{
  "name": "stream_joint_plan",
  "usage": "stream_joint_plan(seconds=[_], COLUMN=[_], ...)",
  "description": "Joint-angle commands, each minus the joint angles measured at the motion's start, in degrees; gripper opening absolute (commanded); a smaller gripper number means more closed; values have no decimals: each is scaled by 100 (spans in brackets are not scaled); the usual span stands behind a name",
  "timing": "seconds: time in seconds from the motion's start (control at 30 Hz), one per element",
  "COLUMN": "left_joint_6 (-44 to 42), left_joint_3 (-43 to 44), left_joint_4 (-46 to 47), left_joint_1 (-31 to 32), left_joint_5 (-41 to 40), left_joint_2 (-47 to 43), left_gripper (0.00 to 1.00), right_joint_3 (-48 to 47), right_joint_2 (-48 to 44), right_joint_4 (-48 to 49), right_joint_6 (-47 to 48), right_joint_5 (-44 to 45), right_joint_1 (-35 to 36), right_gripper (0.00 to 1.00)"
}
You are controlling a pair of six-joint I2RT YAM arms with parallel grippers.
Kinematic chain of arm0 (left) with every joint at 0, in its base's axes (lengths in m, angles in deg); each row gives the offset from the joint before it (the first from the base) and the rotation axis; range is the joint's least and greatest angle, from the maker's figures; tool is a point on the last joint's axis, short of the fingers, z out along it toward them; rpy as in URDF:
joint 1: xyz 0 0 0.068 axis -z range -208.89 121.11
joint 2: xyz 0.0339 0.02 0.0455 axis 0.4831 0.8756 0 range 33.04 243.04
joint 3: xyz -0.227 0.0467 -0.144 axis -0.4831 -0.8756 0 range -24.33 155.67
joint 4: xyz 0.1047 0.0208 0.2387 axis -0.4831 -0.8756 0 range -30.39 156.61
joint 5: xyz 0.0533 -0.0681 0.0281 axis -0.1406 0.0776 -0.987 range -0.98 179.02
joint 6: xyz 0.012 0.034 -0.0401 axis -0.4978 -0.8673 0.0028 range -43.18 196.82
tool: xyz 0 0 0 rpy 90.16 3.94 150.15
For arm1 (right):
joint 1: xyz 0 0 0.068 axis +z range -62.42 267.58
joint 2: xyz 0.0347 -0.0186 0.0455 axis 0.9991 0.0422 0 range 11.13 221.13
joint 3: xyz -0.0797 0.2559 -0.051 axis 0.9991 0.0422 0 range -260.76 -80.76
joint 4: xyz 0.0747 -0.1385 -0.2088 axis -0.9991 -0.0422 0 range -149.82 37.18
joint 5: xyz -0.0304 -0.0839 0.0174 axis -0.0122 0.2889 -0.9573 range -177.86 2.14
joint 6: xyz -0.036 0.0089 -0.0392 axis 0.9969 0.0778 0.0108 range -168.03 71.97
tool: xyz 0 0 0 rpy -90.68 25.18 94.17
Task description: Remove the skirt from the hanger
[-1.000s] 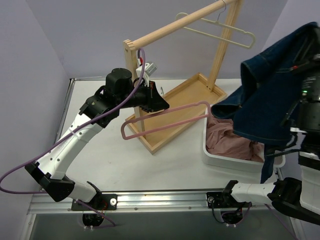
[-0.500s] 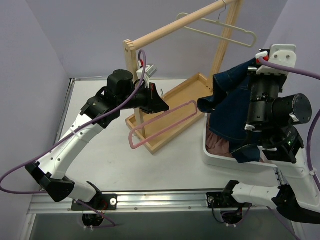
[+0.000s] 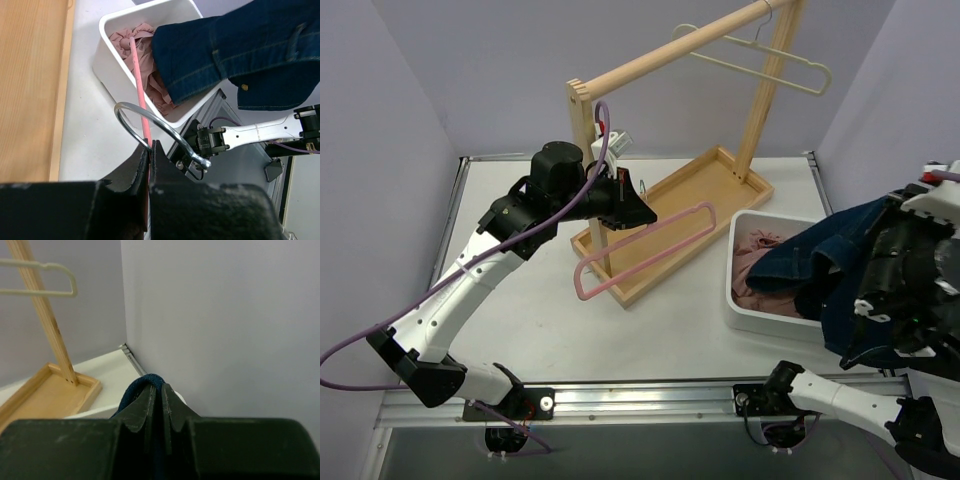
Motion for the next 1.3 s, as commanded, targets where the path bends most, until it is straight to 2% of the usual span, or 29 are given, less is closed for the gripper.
stream_joint_plan(seconds=[0.0,0.13,0.23,0.4,0.47,0.6,0.83,1.03,1.17,1.27], left_joint_6=[98,89,28,-78,-87,-78,-17,-131,-157,-175], left_joint_3=[34,52,61,131,131,122,113,140,122,61], left_joint_4=[319,275,240,134,117,152,222,91,99,152], left_joint_1=[-6,38,64,56,56,64,82,82,82,73], left_joint_5=[-10,16,-63,-151,-168,-133,-72,-195,-221,-247], left_joint_2=[-297,-253,-270,-314,-332,-314,-297,-358,-367,-332], left_gripper=[2,2,2,2,2,2,2,2,2,2], right_joint_3=[415,1240,1488,1875,1893,1544,532,285,679,1355], right_joint_2=[397,730,959,1048,960,863,1538,2049,1848,1409], right_joint_4=[-1662,-1717,-1725,-1787,-1787,-1594,-935,-802,-942,-795], right_joint_6=[-1580,-2336,-2697,-3023,-2971,-2445,-1188,-1185,-1746,-1889], right_joint_5=[-286,-831,-1112,-1535,-1754,-1816,-2615,-2976,-3380,-3636], right_joint_1=[31,-13,-109,-688,-969,-2057,-3403,-3502,-3502,-3502], right_gripper=[0,0,0,0,0,0,0,0,0,0])
